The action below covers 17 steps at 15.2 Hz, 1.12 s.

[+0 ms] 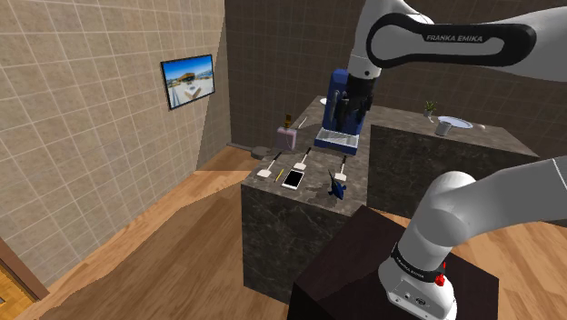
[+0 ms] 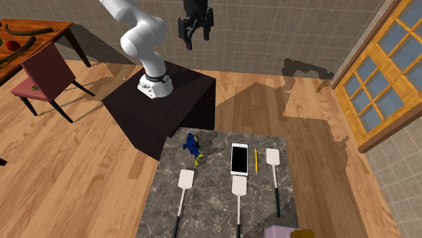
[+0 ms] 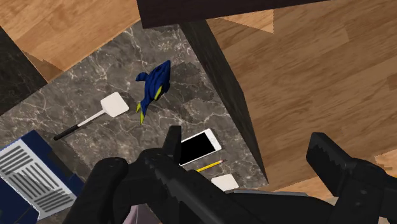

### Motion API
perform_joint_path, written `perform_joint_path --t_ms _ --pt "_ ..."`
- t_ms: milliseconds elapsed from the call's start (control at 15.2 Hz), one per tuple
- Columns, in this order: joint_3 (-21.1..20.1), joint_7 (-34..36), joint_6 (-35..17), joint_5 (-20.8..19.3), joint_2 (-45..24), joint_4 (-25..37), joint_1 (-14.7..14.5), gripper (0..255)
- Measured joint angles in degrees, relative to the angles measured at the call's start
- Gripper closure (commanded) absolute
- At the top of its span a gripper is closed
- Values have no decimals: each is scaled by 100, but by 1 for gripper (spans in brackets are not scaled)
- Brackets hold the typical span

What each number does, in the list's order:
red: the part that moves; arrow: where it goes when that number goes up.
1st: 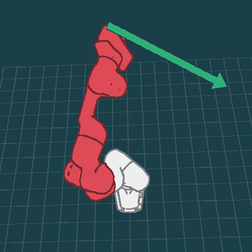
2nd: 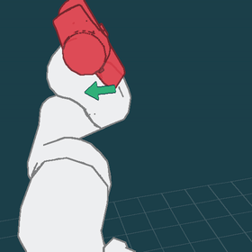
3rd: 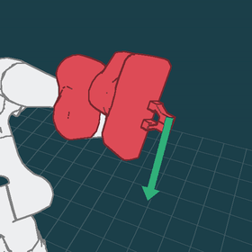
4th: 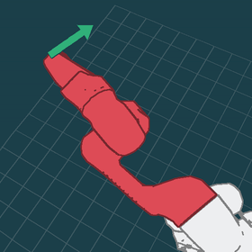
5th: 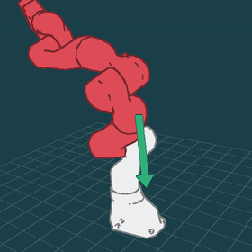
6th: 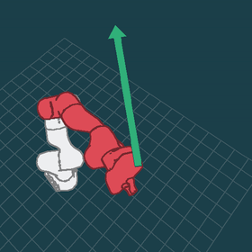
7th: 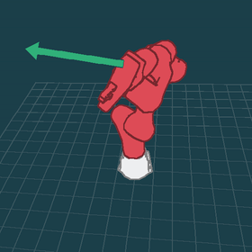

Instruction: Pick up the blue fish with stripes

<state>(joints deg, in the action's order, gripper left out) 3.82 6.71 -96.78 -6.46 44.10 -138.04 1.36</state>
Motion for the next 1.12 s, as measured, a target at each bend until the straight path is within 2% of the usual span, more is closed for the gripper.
perform_joint_path --t_ms 594,1122 --pt "338 220 -1700 -408 -1024 -743 373 0" --pt "670 446 -3169 -756 -2390 -884 718 0"
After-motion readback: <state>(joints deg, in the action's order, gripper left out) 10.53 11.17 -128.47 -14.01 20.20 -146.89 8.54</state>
